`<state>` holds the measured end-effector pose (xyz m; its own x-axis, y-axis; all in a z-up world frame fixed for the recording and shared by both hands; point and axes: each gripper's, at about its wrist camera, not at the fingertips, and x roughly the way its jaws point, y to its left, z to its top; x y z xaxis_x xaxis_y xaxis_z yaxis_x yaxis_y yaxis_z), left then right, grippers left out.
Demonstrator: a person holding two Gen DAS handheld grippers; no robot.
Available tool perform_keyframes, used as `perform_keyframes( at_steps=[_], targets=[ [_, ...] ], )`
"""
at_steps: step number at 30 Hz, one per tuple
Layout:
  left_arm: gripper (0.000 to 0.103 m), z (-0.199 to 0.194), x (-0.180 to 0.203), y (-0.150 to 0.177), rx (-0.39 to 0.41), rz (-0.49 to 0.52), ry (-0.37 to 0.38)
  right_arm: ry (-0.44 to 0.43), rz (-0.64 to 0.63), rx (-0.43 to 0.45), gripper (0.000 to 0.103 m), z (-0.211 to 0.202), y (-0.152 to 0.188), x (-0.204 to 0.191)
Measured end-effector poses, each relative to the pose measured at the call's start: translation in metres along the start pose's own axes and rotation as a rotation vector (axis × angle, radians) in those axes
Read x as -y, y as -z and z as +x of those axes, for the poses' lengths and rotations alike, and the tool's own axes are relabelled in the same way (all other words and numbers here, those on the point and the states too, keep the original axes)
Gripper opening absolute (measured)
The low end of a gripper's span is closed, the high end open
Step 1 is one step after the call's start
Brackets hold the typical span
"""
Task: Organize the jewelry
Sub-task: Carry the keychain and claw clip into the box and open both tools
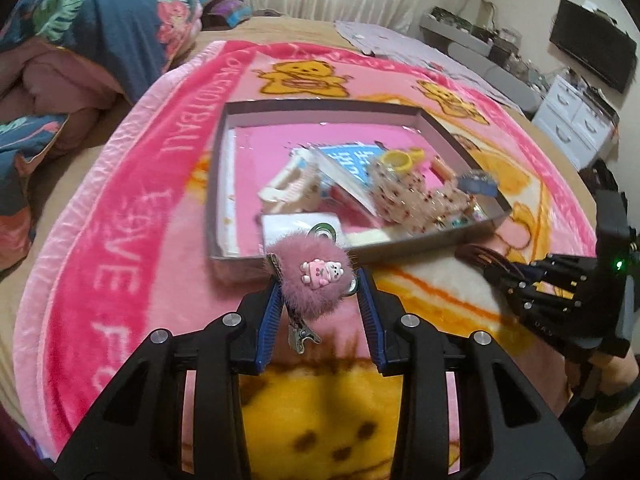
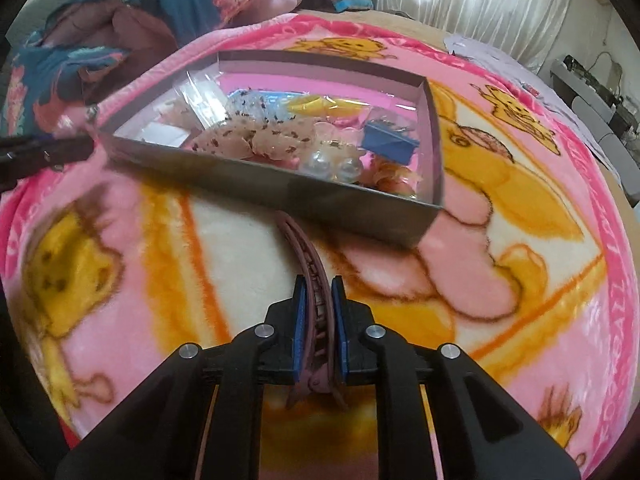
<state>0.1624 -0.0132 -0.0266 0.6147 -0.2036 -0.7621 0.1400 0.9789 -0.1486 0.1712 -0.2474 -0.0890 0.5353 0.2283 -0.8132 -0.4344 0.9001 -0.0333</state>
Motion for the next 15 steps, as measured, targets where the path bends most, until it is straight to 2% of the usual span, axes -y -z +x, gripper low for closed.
perform_keyframes(
  at_steps=[3, 6, 12, 15],
  targets=[
    [0.028, -0.007, -0.008, -0.005, 0.018, -0.014, -0.005, -0.065, 0.029, 0.044, 0.012, -0.016, -0.002, 0.001],
    [0.029, -0.014, -0.016, -0.013, 0.042, -0.035, -0.008, -0.127, 0.04, 0.135, 0.012, -0.044, -0.011, -0.002],
    [0.029, -0.015, -0.026, -0.024, 0.061, -0.052, -0.031, -0.149, 0.051, 0.262, 0.012, -0.081, -0.043, -0.004],
    [0.029, -0.011, -0.027, -0.03, 0.056, -0.052, -0.039, -0.148, 0.056, 0.29, 0.012, -0.084, -0.06, -0.002]
  ],
)
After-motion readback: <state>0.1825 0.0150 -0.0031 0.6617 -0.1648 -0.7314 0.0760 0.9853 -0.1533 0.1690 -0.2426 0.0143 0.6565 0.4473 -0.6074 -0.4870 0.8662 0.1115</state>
